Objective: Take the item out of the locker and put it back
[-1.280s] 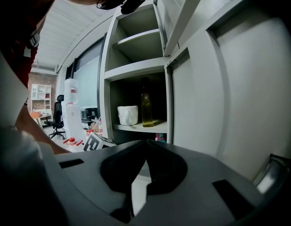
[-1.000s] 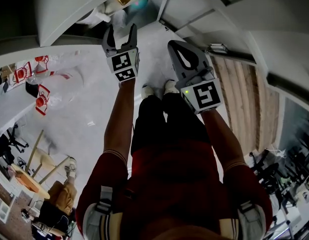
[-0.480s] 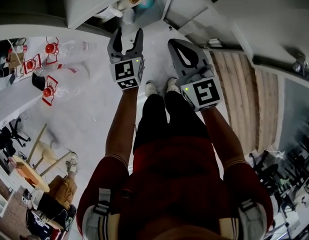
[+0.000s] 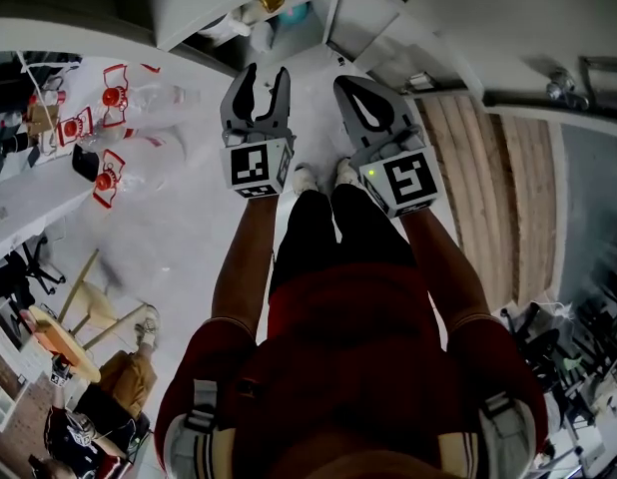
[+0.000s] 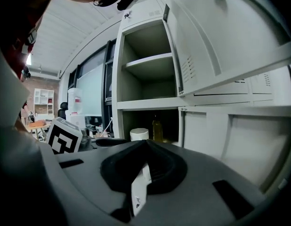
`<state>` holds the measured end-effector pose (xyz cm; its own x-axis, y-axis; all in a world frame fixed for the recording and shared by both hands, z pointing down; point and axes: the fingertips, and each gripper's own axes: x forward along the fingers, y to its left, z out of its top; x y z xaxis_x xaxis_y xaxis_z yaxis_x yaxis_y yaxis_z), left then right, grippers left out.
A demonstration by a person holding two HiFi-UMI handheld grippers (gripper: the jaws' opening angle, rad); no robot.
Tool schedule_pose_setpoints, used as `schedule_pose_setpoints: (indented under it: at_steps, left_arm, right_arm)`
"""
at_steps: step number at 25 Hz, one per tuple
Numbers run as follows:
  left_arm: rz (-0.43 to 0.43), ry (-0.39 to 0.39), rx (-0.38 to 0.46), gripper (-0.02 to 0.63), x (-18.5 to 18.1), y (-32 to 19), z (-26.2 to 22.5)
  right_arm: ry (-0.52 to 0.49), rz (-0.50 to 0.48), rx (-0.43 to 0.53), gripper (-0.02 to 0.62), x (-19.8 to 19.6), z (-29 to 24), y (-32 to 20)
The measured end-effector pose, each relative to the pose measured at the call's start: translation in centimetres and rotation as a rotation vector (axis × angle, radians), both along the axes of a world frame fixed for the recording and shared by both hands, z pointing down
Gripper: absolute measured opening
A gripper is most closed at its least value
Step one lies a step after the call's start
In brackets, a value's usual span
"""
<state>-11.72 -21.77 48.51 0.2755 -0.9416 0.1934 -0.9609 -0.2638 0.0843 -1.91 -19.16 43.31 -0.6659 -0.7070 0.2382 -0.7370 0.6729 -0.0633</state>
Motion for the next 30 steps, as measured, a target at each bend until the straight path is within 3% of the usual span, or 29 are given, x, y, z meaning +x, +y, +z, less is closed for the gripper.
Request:
schedule_pose_setpoints:
  at_steps: [3, 9, 15, 24, 30]
  left_arm:
    - [0.011, 0.011, -0.015, 0.169, 0.2, 1.1, -0.9]
    - [0.021, 0.0, 0.071, 0.095, 0.3, 2.8, -5.8]
    - [0.026, 0.029, 0.094, 0.034, 0.3, 3.9, -8.2]
    - [0.075, 0.047, 0.14, 0.012, 1.7, 6.1, -12.6]
    - [0.118, 0.017, 0.175, 0.008, 2.3, 6.9, -14.8]
  right_arm:
    - [0.007, -0.021, 0.02, -0.003, -0.1, -1.1, 0.2]
    - [-0.033, -0.01, 0.055, -0.003, -0.4, -4.5, 0.4]
    - [-0.045, -0.009, 0.089, -0.003, -0.1, -6.3, 0.9]
    - [-0.058, 0.006, 0.132, -0.003, 1.0, -9.6, 1.8]
    - [-0.075, -0.012, 0.17, -0.003, 0.5, -11.9, 2.3]
